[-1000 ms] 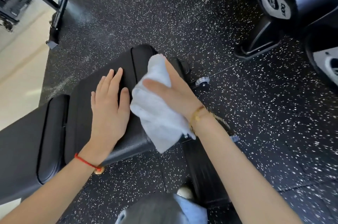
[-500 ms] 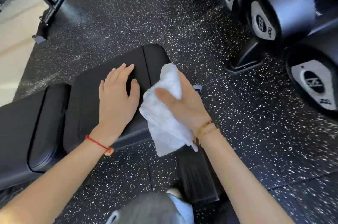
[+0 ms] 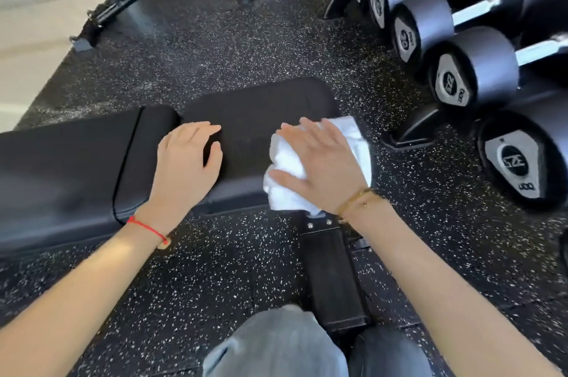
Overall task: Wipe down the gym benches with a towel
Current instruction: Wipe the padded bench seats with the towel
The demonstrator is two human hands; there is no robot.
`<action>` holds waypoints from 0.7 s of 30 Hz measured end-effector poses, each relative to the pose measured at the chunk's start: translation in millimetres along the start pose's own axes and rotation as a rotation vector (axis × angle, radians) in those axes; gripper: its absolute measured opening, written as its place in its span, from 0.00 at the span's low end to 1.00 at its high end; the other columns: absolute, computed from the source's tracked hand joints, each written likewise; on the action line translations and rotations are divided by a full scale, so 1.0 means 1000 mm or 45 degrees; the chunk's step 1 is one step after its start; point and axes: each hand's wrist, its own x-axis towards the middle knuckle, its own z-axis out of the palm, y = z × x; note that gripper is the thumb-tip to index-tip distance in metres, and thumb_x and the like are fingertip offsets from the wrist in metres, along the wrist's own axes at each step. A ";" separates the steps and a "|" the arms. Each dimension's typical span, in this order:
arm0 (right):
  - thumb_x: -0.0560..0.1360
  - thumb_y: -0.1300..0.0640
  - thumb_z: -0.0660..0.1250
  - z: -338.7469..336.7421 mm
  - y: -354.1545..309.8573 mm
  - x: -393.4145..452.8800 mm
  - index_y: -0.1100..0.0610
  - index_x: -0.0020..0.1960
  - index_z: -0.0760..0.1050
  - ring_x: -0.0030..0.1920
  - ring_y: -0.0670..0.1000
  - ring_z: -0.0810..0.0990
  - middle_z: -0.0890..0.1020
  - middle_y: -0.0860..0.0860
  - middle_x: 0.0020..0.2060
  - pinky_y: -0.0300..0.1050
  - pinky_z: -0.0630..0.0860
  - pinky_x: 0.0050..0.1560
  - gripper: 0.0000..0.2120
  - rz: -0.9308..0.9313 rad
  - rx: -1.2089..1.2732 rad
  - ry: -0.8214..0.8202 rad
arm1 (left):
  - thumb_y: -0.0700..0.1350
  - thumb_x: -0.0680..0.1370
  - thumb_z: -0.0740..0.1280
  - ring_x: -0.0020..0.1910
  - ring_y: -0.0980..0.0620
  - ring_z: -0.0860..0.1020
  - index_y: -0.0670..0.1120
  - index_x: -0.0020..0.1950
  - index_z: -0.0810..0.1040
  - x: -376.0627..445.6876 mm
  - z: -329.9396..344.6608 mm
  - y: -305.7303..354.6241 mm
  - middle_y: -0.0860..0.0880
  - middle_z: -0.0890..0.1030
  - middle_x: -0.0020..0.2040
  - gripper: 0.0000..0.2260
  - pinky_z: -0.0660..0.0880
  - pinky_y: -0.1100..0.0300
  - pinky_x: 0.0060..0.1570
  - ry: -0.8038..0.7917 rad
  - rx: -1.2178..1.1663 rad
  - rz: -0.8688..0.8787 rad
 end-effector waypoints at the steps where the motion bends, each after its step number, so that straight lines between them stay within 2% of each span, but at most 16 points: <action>1: 0.77 0.31 0.50 0.002 -0.012 0.006 0.55 0.74 0.69 0.74 0.58 0.67 0.72 0.51 0.73 0.57 0.53 0.76 0.37 -0.035 -0.031 -0.077 | 0.52 0.78 0.55 0.65 0.44 0.75 0.47 0.65 0.78 -0.004 -0.002 -0.005 0.47 0.79 0.64 0.21 0.69 0.45 0.67 -0.003 -0.017 -0.002; 4: 0.76 0.31 0.46 0.010 -0.037 0.015 0.53 0.77 0.65 0.76 0.56 0.64 0.68 0.49 0.75 0.56 0.50 0.77 0.38 -0.103 -0.088 -0.172 | 0.52 0.79 0.54 0.66 0.45 0.73 0.47 0.67 0.76 -0.015 -0.006 -0.011 0.47 0.78 0.66 0.21 0.69 0.44 0.67 0.006 -0.057 -0.014; 8: 0.76 0.28 0.47 0.004 -0.032 0.012 0.50 0.78 0.63 0.77 0.55 0.62 0.67 0.47 0.76 0.55 0.53 0.78 0.38 -0.092 -0.122 -0.138 | 0.51 0.80 0.54 0.68 0.45 0.72 0.45 0.69 0.75 -0.023 -0.005 -0.015 0.45 0.76 0.68 0.21 0.68 0.45 0.69 0.012 -0.105 0.029; 13: 0.78 0.30 0.50 -0.006 -0.029 0.031 0.48 0.79 0.58 0.79 0.55 0.55 0.60 0.45 0.79 0.52 0.48 0.79 0.36 0.075 -0.099 -0.208 | 0.49 0.81 0.53 0.68 0.44 0.71 0.43 0.70 0.74 -0.023 0.000 -0.013 0.45 0.76 0.68 0.22 0.69 0.47 0.68 0.022 -0.063 0.028; 16: 0.78 0.31 0.51 -0.007 -0.024 0.062 0.51 0.79 0.59 0.79 0.56 0.54 0.61 0.47 0.79 0.54 0.48 0.79 0.36 0.202 -0.035 -0.259 | 0.50 0.81 0.52 0.68 0.45 0.71 0.45 0.70 0.75 -0.024 0.003 -0.011 0.46 0.76 0.67 0.22 0.70 0.46 0.66 0.039 -0.079 0.007; 18: 0.78 0.31 0.52 -0.003 -0.029 0.073 0.52 0.79 0.59 0.79 0.56 0.54 0.60 0.49 0.79 0.55 0.47 0.79 0.36 0.200 -0.047 -0.300 | 0.50 0.80 0.52 0.68 0.46 0.71 0.46 0.69 0.75 -0.024 0.004 -0.011 0.48 0.76 0.67 0.22 0.69 0.46 0.66 0.070 -0.095 -0.006; 21: 0.78 0.31 0.53 0.000 -0.036 0.061 0.53 0.77 0.63 0.78 0.57 0.58 0.65 0.52 0.77 0.55 0.51 0.78 0.36 0.210 -0.063 -0.207 | 0.51 0.80 0.53 0.67 0.48 0.72 0.48 0.68 0.76 -0.025 0.005 -0.013 0.50 0.77 0.66 0.21 0.68 0.46 0.66 0.109 -0.088 -0.005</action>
